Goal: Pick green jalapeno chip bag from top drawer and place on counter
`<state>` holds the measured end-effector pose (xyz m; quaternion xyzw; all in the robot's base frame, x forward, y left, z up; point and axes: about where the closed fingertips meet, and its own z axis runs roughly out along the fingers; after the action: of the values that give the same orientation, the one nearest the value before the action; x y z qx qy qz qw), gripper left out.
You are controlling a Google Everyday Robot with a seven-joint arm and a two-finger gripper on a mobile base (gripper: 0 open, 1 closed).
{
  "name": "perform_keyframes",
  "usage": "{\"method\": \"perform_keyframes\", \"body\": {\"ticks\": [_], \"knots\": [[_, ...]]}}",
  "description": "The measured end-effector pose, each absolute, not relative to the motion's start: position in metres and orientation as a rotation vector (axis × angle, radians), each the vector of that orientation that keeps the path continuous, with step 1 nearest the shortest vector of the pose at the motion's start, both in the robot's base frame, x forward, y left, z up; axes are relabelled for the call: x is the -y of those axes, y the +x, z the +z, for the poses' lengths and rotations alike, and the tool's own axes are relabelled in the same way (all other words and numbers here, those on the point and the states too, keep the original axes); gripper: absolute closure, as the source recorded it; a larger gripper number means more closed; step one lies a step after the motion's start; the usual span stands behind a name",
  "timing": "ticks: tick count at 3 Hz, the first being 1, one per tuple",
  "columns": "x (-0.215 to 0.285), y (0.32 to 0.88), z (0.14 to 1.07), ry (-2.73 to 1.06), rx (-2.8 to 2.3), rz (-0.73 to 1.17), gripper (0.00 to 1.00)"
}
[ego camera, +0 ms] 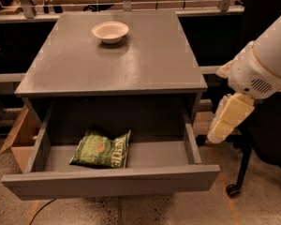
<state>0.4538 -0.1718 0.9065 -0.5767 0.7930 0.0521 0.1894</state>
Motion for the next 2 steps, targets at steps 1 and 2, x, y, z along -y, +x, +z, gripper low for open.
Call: {"method": "perform_keyframes", "body": {"ticks": [1,2], "knots": [[0.138,0.462,0.853,-1.534,-2.217,0.291,0.00],[0.102,0.467,0.812,-1.454,-2.191,0.407,0.00]]}}
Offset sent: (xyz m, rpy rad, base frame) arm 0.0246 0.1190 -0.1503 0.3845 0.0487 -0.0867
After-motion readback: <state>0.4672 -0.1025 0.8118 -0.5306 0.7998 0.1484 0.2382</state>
